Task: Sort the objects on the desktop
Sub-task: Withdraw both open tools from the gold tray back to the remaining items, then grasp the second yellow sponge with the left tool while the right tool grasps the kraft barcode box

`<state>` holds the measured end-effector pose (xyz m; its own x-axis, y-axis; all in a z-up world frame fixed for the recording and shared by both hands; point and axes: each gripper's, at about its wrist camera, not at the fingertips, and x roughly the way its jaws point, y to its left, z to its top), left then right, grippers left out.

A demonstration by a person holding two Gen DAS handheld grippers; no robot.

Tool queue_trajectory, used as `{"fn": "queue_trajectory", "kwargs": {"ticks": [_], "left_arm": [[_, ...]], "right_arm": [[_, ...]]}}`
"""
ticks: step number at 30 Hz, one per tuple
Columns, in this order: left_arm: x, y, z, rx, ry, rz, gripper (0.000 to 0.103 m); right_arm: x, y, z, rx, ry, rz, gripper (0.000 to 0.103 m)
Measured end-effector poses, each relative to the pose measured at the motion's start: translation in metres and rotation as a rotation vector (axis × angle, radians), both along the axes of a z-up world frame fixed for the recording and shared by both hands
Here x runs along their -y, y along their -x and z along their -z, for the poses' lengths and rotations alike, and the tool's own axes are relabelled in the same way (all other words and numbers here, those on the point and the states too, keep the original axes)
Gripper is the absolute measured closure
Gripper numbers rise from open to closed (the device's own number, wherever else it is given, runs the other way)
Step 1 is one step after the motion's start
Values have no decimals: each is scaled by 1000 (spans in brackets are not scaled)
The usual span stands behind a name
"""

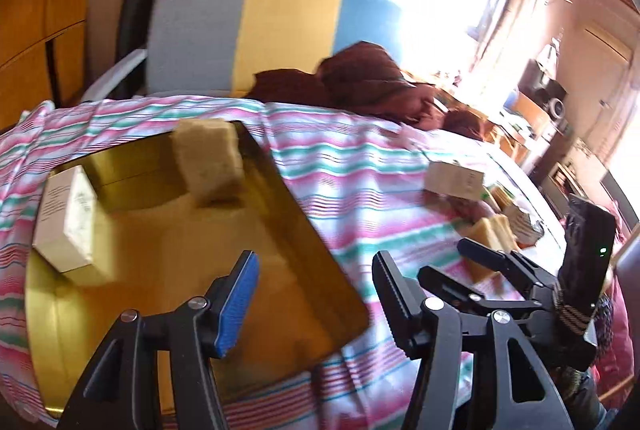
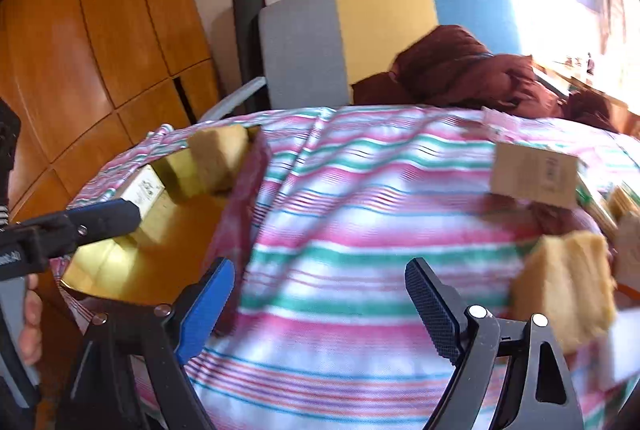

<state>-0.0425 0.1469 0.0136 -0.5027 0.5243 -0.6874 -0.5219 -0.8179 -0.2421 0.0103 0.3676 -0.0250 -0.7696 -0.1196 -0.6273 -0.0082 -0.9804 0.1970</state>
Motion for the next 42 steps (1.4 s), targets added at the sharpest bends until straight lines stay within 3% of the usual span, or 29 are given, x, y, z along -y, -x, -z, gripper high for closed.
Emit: {"fn": "queue_trajectory", "kwargs": {"ticks": [12, 17, 23, 25, 33, 36, 42], "left_arm": [[-112, -27, 9, 54, 3, 262, 39], [-159, -33, 26, 150, -9, 362, 39], [-203, -41, 37, 224, -7, 432, 31], [-216, -42, 40, 246, -6, 444, 19], [-256, -39, 42, 247, 23, 392, 17], [-264, -40, 43, 226, 47, 381, 0], [-278, -41, 50, 256, 86, 369, 0]], "right_arm": [[-67, -84, 18, 2, -75, 109, 13], [-86, -111, 25, 24, -99, 126, 10], [-107, -127, 39, 47, -47, 173, 9], [-111, -127, 41, 43, -26, 182, 8], [-116, -130, 48, 13, 20, 189, 4], [-116, -130, 49, -2, 24, 190, 3], [-117, -131, 51, -32, 41, 187, 1]]}}
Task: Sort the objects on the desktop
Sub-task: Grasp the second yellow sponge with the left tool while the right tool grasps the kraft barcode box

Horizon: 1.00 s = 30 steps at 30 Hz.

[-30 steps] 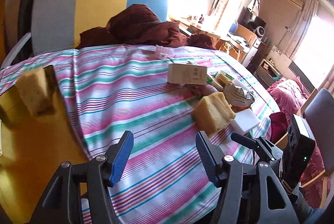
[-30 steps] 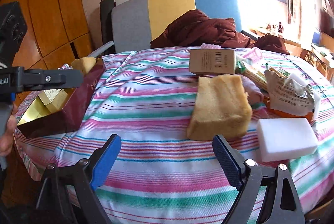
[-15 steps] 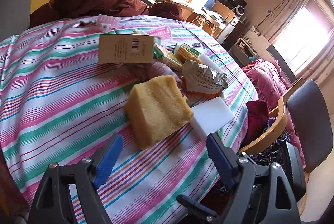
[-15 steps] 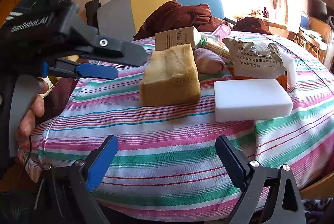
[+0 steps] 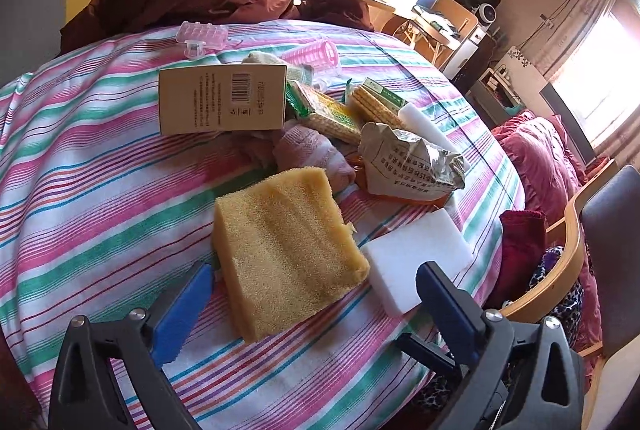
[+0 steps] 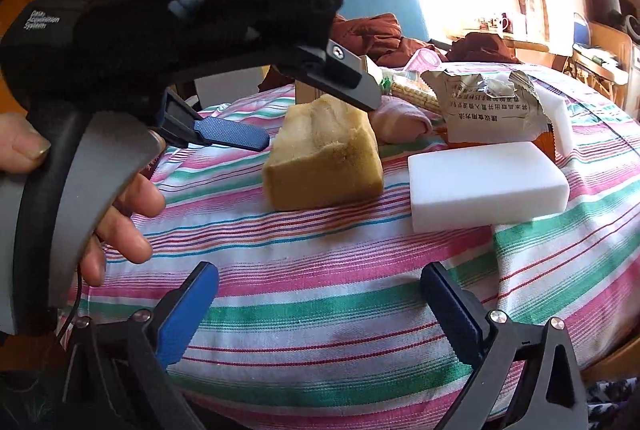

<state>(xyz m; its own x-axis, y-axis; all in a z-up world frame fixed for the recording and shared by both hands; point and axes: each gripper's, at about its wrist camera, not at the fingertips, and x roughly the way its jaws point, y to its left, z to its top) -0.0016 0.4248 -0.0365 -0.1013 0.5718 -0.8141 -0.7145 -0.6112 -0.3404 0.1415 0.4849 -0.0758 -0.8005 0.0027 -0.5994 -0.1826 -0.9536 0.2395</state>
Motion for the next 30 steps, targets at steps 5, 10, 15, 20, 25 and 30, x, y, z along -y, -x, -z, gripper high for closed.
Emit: {"fn": "queue_trajectory", "kwargs": {"ticks": [5, 10, 15, 20, 25, 30], "left_arm": [[-9, -4, 9, -12, 50, 1, 0], [-2, 4, 21, -13, 70, -11, 21], [13, 7, 21, -24, 31, 29, 28], [38, 0, 15, -66, 20, 69, 29], [82, -2, 9, -66, 17, 75, 29], [123, 3, 7, -70, 15, 39, 29]], "right_arm": [[0, 0, 2, -11, -5, -3, 0], [2, -1, 5, -22, -23, -13, 0], [5, -5, 10, -44, -45, -13, 0], [12, -6, 11, -33, -90, -30, 0], [13, -1, 8, 3, -119, -47, 0], [5, 2, -9, 22, -157, -30, 1]]}}
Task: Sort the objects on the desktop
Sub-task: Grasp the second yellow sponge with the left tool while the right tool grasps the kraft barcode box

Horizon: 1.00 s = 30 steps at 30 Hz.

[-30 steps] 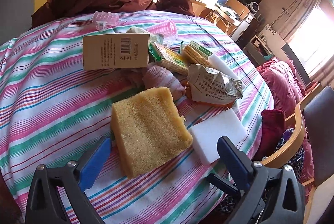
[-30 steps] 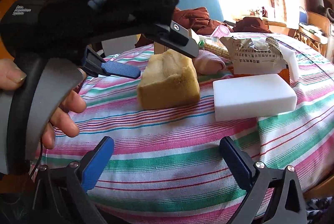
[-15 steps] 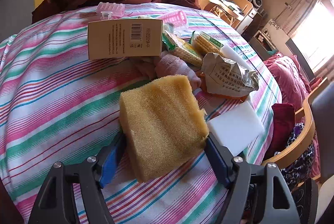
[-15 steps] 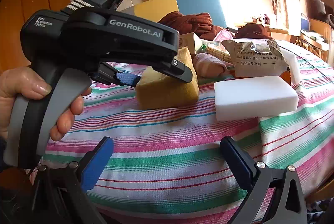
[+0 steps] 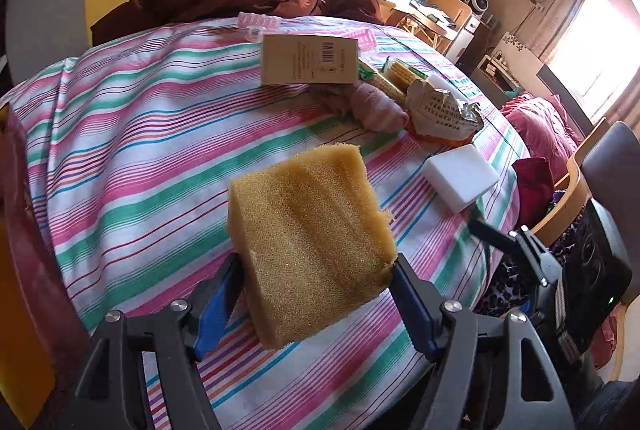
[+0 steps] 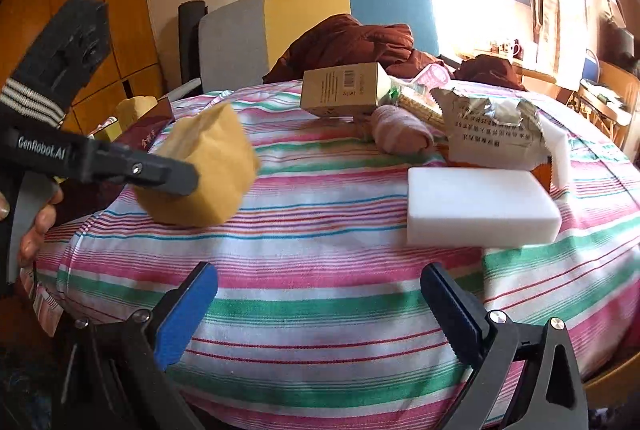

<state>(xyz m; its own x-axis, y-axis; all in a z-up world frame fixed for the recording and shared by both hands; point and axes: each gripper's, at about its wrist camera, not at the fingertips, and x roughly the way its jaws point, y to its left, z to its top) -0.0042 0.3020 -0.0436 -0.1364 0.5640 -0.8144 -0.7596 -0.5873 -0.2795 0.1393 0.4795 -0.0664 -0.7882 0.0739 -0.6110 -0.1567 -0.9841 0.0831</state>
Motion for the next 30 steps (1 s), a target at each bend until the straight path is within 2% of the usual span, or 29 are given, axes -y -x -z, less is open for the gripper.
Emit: {"fn": "queue_trajectory", "kwargs": {"ticks": [5, 12, 15, 19, 24, 27, 29, 30], "left_arm": [[16, 6, 7, 17, -31, -16, 29], [17, 4, 10, 3, -68, -24, 27], [19, 8, 12, 28, -93, -35, 25], [19, 12, 19, 67, -107, -37, 20], [20, 15, 22, 95, -122, -35, 19], [22, 15, 23, 103, -134, -34, 19], [23, 15, 23, 105, -137, -31, 19], [24, 15, 23, 107, -138, -30, 19]], "right_arm": [[-14, 17, -30, -50, -116, 31, 3], [-11, 93, -54, -45, -536, -74, 4], [-2, 125, -51, -14, -724, -172, 5], [14, 160, -36, 37, -891, -310, 5], [28, 189, -5, 118, -1060, -450, 5], [26, 204, 2, 144, -1095, -469, 6], [24, 213, 4, 164, -1091, -475, 11], [22, 218, 6, 177, -1091, -471, 17]]}}
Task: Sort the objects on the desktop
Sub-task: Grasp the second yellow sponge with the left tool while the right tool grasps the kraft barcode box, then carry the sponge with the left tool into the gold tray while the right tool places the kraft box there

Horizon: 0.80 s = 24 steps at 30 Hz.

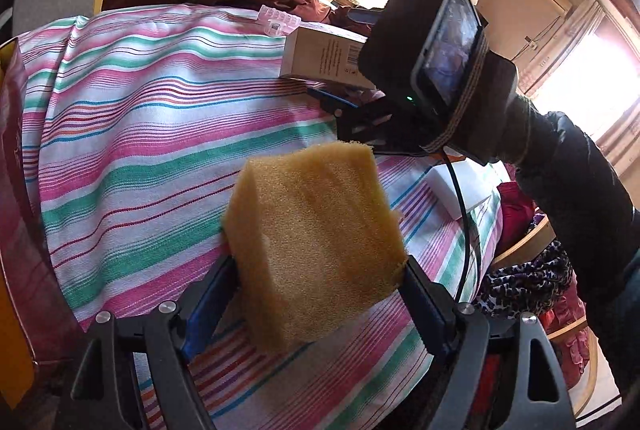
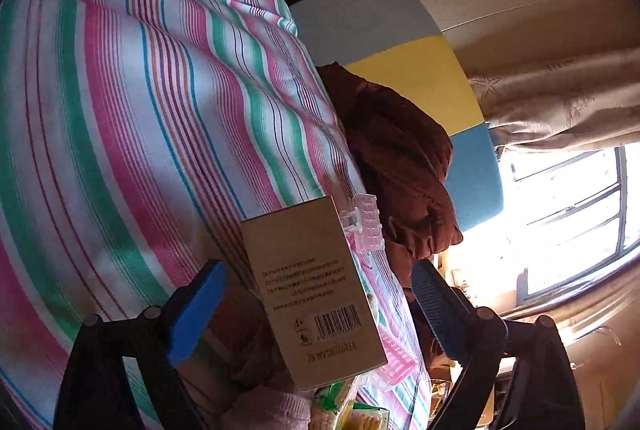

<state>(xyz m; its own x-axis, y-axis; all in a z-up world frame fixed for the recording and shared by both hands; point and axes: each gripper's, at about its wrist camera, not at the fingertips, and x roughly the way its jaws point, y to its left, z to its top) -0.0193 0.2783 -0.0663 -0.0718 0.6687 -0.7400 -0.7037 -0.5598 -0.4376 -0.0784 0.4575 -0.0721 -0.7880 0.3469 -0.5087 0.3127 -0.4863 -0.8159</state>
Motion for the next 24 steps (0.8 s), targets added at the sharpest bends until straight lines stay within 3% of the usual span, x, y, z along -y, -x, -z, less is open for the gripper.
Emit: {"fn": "queue_trajectory", "kwargs": {"ticks": [4, 10, 18, 24], "left_arm": [[1, 0, 0, 8, -7, -2, 19], [0, -1, 1, -10, -9, -11, 19], [2, -10, -1, -60, -6, -24, 22], [12, -23, -15, -98, -37, -28, 23]], "right_arm": [[-7, 9, 3, 29, 20, 42, 45], [-13, 4, -13, -7, 146, 101, 47], [-32, -20, -63, -61, 559, 249, 48], [-41, -58, -78, -72, 907, 336, 50]]}}
